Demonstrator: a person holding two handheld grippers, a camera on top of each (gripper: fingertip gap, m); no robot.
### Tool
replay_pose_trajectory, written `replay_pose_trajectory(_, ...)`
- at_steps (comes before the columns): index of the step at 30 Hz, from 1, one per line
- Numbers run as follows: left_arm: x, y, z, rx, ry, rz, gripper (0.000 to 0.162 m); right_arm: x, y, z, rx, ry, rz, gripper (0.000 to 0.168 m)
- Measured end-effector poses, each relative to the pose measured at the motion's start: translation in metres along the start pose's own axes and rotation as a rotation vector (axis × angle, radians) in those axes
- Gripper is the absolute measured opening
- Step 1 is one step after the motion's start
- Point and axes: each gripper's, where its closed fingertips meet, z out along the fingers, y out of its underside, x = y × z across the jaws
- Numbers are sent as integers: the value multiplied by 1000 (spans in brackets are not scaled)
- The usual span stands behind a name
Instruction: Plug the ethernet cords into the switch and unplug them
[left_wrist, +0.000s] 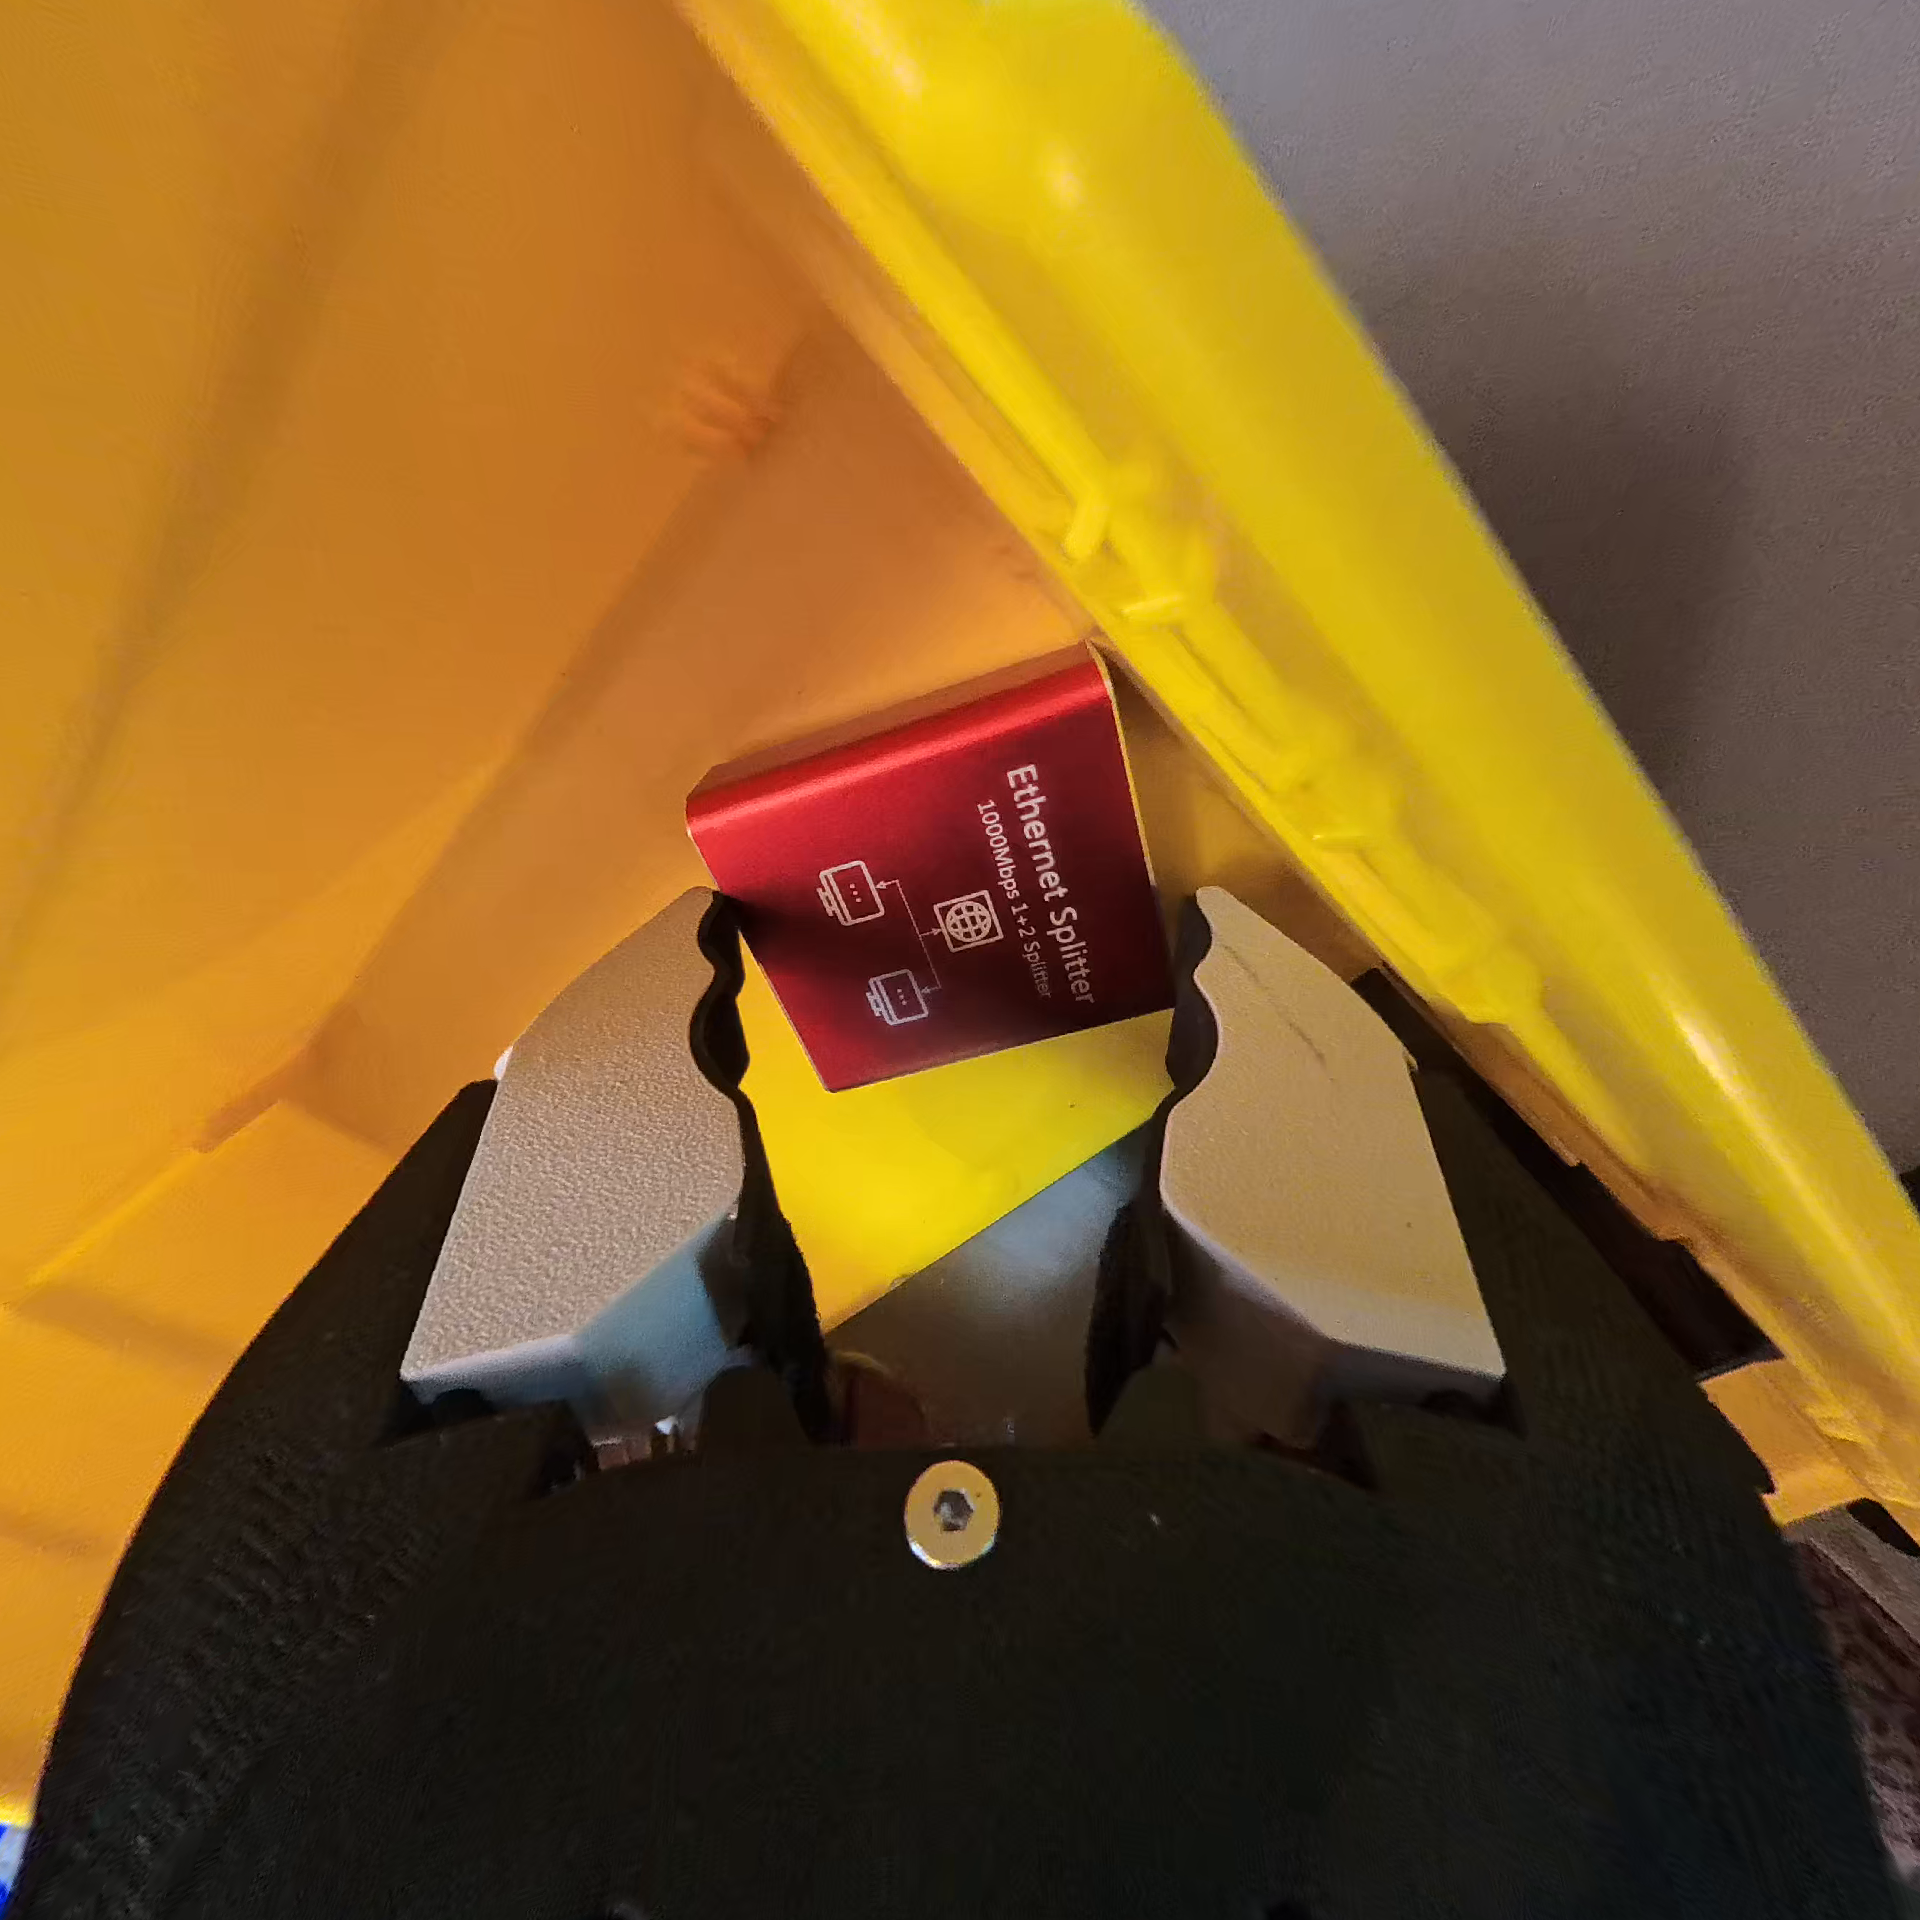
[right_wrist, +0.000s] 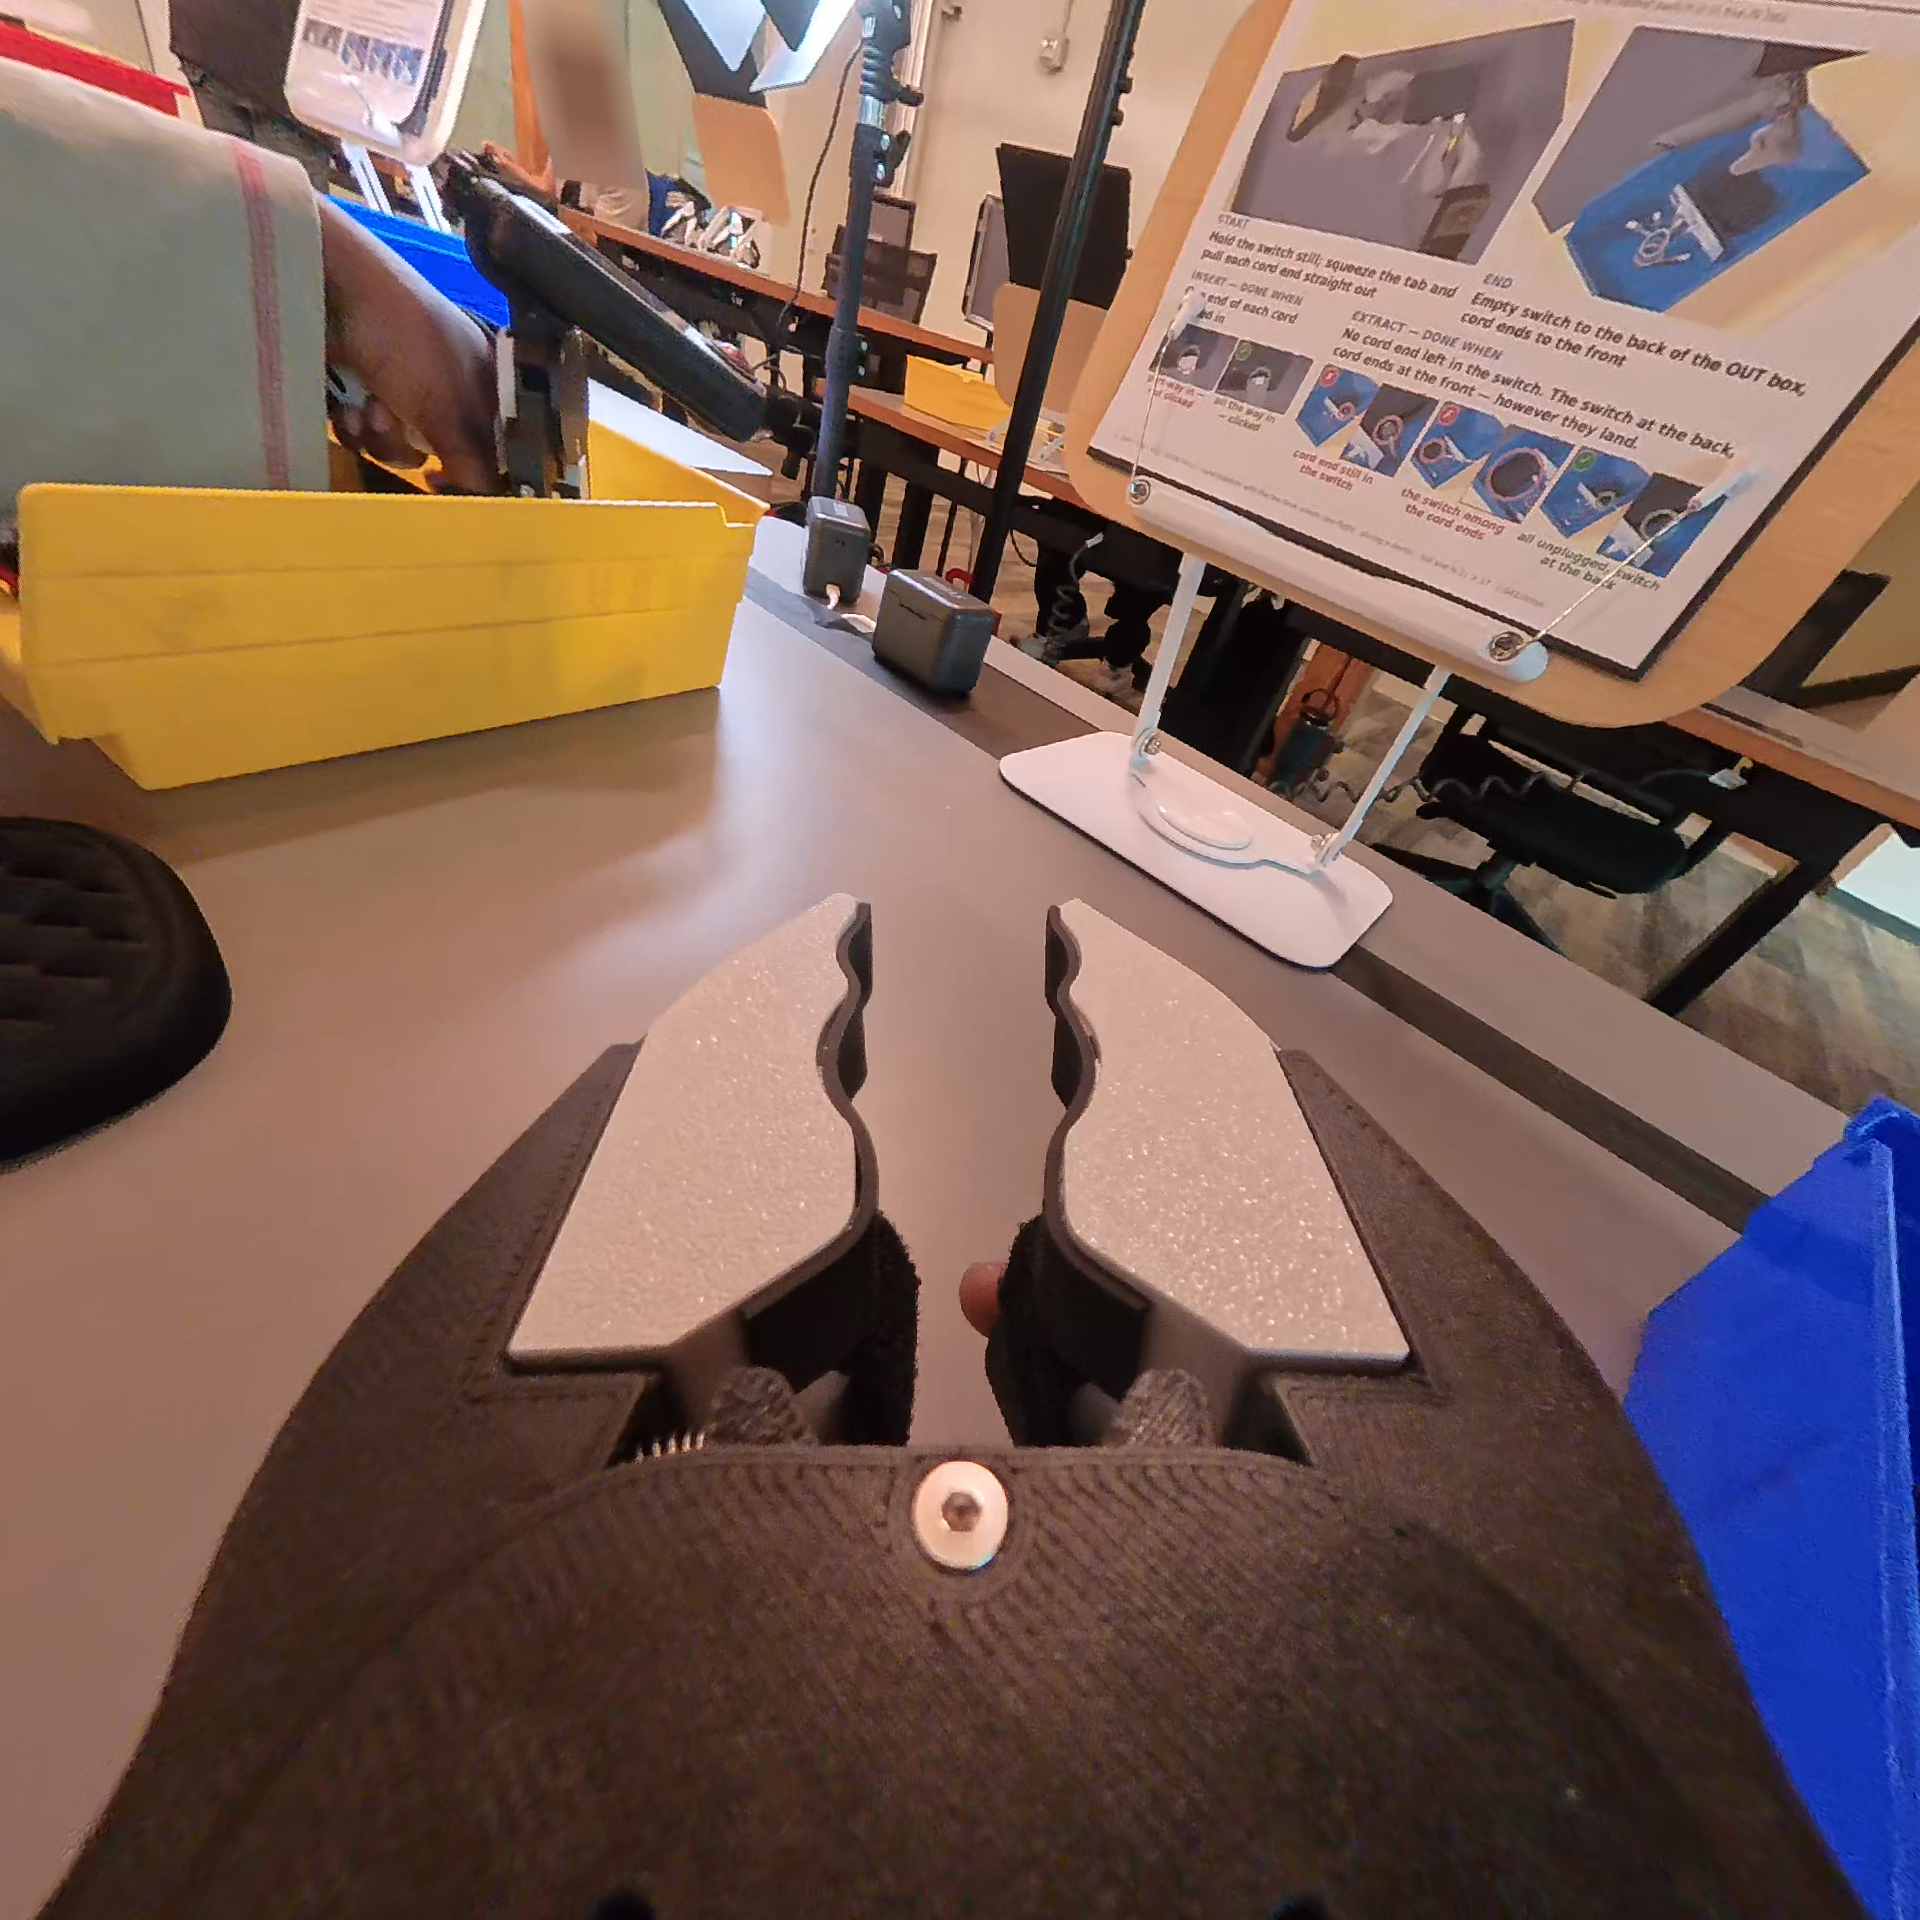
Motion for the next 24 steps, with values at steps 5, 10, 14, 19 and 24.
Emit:
replay_pose_trajectory(5,-13,-5,-14,149,-64,-1,78,0,2,0,-8,0,-7,32)
replay_pose_trajectory(10,-24,-20,-77,562,-93,-94,77,-2,3,1,-11,-13,-1,31)
replay_pose_trajectory(14,-3,-27,-158,1019,1,-147,77,-6,3,1,-12,-26,-27,32)
replay_pose_trajectory(19,98,-17,-242,1442,332,-59,77,-16,2,2,-6,-75,-52,33)
replay_pose_trajectory(24,237,0,-252,1458,772,147,77,-47,-21,-4,133,-234,-98,62)
